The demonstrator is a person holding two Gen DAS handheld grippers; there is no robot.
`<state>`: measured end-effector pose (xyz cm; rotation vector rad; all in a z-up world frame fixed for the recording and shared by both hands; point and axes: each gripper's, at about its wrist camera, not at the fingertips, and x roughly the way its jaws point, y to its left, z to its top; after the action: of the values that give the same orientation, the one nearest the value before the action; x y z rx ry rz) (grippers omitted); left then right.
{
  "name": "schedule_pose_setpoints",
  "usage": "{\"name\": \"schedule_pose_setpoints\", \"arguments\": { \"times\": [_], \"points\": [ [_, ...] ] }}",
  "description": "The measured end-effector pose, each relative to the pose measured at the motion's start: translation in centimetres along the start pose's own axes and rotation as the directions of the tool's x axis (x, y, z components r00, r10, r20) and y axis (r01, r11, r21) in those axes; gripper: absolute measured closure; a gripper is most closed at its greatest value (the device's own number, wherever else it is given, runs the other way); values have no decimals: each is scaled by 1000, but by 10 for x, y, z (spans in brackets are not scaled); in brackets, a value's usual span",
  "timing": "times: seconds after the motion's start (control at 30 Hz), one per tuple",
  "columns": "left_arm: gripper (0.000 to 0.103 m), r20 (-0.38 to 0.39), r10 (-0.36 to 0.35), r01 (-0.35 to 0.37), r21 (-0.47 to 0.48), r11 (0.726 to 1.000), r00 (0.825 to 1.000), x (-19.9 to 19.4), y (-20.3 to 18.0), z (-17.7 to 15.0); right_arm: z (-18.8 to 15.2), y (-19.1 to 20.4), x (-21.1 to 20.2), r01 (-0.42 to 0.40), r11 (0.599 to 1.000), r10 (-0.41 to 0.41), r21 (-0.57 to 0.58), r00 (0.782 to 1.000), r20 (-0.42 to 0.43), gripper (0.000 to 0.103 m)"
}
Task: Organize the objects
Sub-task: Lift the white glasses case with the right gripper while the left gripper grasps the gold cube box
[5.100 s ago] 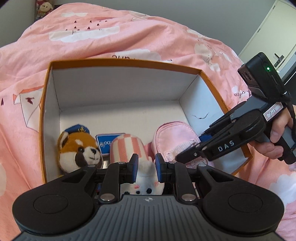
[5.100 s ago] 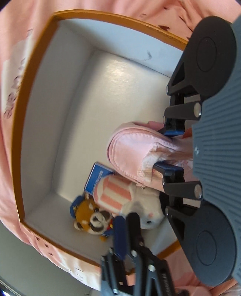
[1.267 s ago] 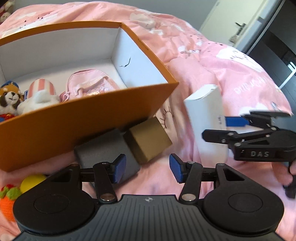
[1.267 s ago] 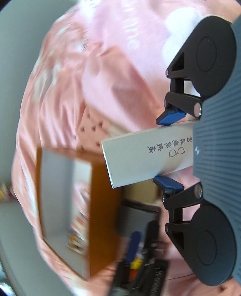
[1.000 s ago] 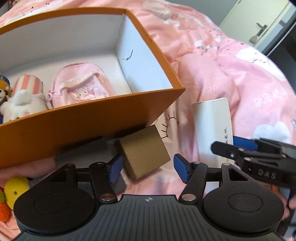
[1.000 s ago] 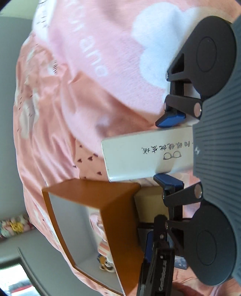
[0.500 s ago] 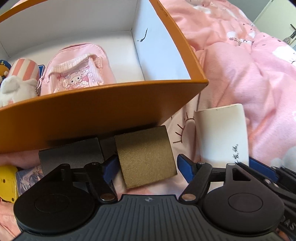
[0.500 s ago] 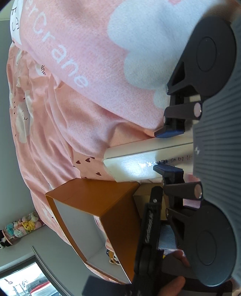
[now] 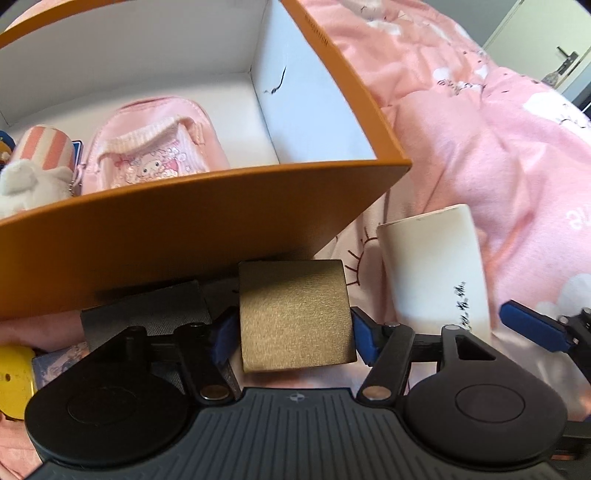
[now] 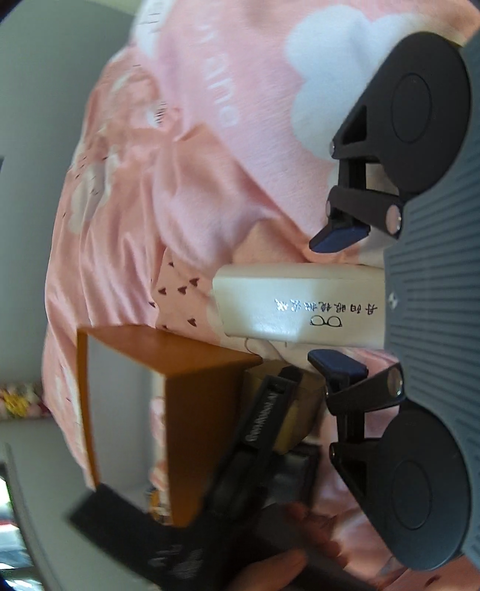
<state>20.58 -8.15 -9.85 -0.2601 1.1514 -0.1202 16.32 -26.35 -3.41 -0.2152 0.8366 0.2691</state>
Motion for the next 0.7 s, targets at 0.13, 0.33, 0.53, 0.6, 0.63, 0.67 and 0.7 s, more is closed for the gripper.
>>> {"name": "schedule_pose_setpoints", "arguments": {
  "times": [0.13, 0.33, 0.53, 0.6, 0.63, 0.67, 0.7],
  "points": [
    [32, 46, -31, 30, 28, 999, 998, -19, 3, -6, -1, 26, 1, 84, 986, -85, -146, 996, 0, 43],
    [32, 120, -69, 65, 39, 997, 990, -53, 11, -16, -5, 42, 28, 167, 950, -189, -264, 980, -61, 41],
    [32, 175, -89, 85, 25, 996, 981, -76, 21, -19, 5, 43, 45, 144, 956, -173, -258, 980, -95, 41],
    [32, 189, -97, 95, 22, 995, 977, -82, 24, -19, 8, 44, 53, 143, 956, -177, -257, 978, -113, 41],
    [32, 196, -101, 99, 21, 995, 975, -83, 24, -18, 8, 46, 56, 144, 956, -180, -255, 976, -125, 41],
    [32, 202, -106, 104, 20, 994, 974, -86, 26, -19, 9, 46, 60, 146, 956, -185, -254, 973, -137, 42],
    [32, 208, -112, 111, 18, 994, 972, -90, 28, -20, 9, 47, 62, 141, 958, -181, -251, 973, -145, 44]
  ]
}}
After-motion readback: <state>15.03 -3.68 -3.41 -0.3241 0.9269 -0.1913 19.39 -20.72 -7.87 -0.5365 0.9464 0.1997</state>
